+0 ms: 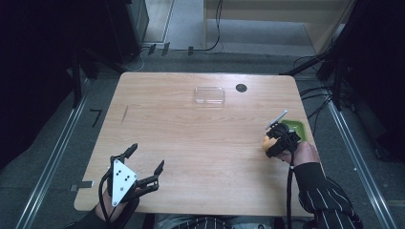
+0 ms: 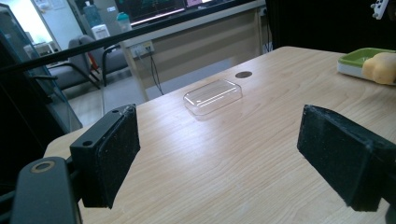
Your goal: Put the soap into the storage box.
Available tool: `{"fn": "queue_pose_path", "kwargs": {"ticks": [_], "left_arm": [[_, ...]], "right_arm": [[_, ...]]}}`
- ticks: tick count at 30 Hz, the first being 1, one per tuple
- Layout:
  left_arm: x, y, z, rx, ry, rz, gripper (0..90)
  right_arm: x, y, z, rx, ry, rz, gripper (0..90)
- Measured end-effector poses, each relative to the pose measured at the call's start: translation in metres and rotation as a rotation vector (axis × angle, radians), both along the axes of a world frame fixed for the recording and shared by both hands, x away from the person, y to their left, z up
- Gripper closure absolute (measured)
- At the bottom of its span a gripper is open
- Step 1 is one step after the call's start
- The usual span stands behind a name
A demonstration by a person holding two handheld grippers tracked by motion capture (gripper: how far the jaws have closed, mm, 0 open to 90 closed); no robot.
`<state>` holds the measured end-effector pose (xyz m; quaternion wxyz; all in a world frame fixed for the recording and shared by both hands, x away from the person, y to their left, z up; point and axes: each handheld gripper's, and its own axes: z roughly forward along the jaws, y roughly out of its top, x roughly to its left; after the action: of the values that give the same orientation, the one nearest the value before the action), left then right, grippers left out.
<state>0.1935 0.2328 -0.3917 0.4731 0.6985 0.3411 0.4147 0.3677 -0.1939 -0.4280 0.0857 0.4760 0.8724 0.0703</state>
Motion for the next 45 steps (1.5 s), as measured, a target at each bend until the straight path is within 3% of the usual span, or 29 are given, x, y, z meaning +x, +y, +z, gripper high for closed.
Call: {"fn": "queue_pose_path", "kwargs": {"ticks": [45], "left_arm": [[0.000,0.000,0.000,0.000,0.001,-0.002,13.5]], "right_arm": [[0.018,-0.037,0.018,0.040,-0.083,-0.119,39.9]]}}
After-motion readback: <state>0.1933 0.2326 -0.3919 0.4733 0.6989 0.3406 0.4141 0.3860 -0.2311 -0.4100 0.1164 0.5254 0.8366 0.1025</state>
